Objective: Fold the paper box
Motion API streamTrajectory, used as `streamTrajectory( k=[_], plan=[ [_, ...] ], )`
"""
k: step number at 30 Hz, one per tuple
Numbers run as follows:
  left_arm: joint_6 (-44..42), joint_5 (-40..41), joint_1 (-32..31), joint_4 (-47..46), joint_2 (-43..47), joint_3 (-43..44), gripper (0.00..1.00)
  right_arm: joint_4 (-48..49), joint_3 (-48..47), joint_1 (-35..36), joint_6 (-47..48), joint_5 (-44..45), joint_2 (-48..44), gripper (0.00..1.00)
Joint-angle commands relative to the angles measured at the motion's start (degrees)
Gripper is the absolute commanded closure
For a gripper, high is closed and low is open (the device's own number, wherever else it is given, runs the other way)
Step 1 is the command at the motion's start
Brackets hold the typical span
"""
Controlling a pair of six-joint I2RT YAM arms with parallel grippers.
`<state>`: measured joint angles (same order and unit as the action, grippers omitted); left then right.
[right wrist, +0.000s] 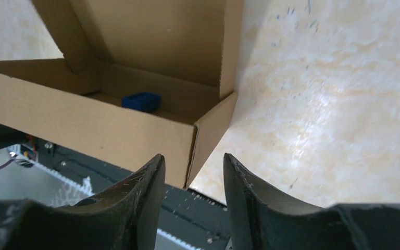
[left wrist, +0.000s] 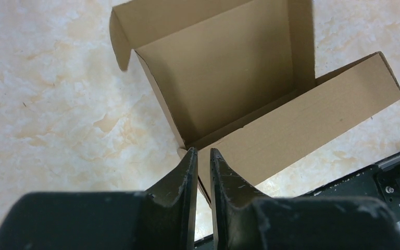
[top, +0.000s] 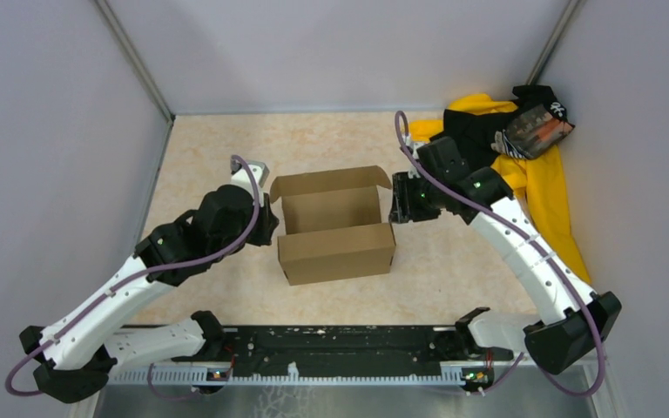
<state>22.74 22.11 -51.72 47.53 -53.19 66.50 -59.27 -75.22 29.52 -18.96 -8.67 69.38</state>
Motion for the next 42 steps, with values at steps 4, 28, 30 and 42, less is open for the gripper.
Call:
streamTrajectory(
  k=[4,28,30,42],
  plan=[
    [-1.5,1.8,-0.1,-0.7,-0.7,0.2,0.80,7.1,-11.7,0.0,6.0,3.3,6.8,0.51],
    [1.5,-3.7,-0.1,-8.2,-2.5,-3.5,0.81,11.0,-2.4,13.6,0.8,-3.8,3.4,0.63],
    [2.7,-6.0,-0.2,-9.1,-2.8,-4.5,0.82,10.6,-2.5,14.9,0.3,-2.4,3.2,0.64],
    [11.1,-9.2,-3.2,-8.3,3.0,-10.2,0.87,10.0,4.9,21.0,-5.0,3.0,-2.8,0.66]
  ],
)
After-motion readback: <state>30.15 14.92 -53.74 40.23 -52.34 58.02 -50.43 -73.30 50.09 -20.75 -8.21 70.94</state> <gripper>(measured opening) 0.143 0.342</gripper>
